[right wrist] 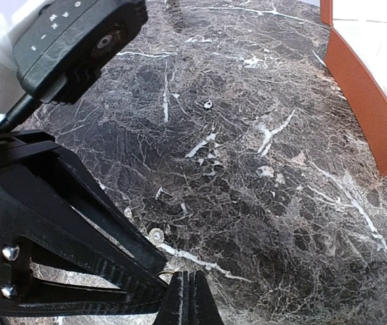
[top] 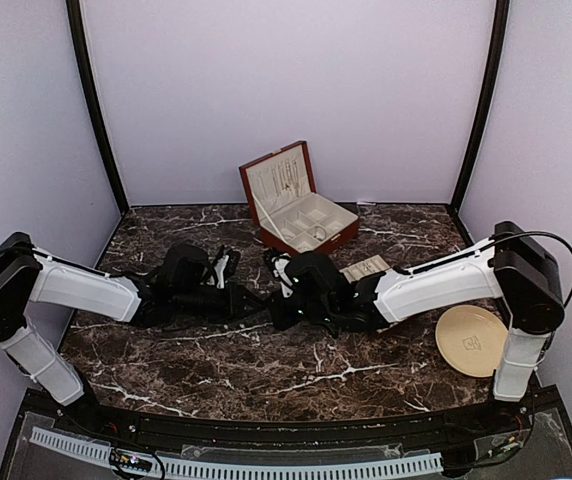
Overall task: Organize the mixed jewelry
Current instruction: Pass from the right arm to the left, then pass from the left arm to the right
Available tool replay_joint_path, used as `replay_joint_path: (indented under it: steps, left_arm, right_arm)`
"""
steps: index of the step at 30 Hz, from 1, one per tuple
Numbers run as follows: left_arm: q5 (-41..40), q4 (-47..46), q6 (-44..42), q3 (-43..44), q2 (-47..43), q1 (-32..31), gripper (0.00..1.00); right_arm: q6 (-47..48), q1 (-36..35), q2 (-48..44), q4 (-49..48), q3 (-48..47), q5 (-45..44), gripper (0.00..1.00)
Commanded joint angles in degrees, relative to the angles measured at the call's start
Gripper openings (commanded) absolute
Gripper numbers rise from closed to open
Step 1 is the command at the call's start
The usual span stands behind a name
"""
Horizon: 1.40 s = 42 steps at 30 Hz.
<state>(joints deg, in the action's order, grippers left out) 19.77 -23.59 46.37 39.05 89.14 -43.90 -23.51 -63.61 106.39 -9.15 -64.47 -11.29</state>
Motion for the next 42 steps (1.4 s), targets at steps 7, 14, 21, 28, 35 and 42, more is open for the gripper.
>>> replay_joint_path:
  steps: [7, 14, 21, 28, 35, 42]
  left_arm:
    - [1.5, -2.5, 0.5, 1.9, 0.6, -0.3, 0.06]
    - [0.7, -2.6, -0.3, 1.2, -1.0, -0.2, 0.00]
    - [-0.3, -4.1, -4.0, -0.8, -5.0, -0.2, 0.00]
    - [7.7, -14.1, -9.3, -3.4, -10.2, -0.2, 0.00]
    - [13.1, -18.5, -12.4, -5.2, -15.6, -0.2, 0.00]
    - [16.5, -20.6, -12.3, -5.6, -16.4, -0.4, 0.00]
  right_arm:
    - [-0.8, 0.3, -2.1, -2.8, 0.6, 0.5, 0.00]
    - [-2.2, 2.7, -5.9, -4.9, 3.6, 3.7, 0.09]
    - [-1.0, 5.7, -14.2, -6.3, 7.9, 10.4, 0.41]
    - [-6.4, 10.8, -18.5, -17.9, 13.9, 31.1, 0.58]
    - [-11.2, 11.3, -18.2, -26.5, 14.3, 43.3, 0.56]
    - [-13.9, 11.3, -16.3, -30.2, 12.9, 46.6, 0.45]
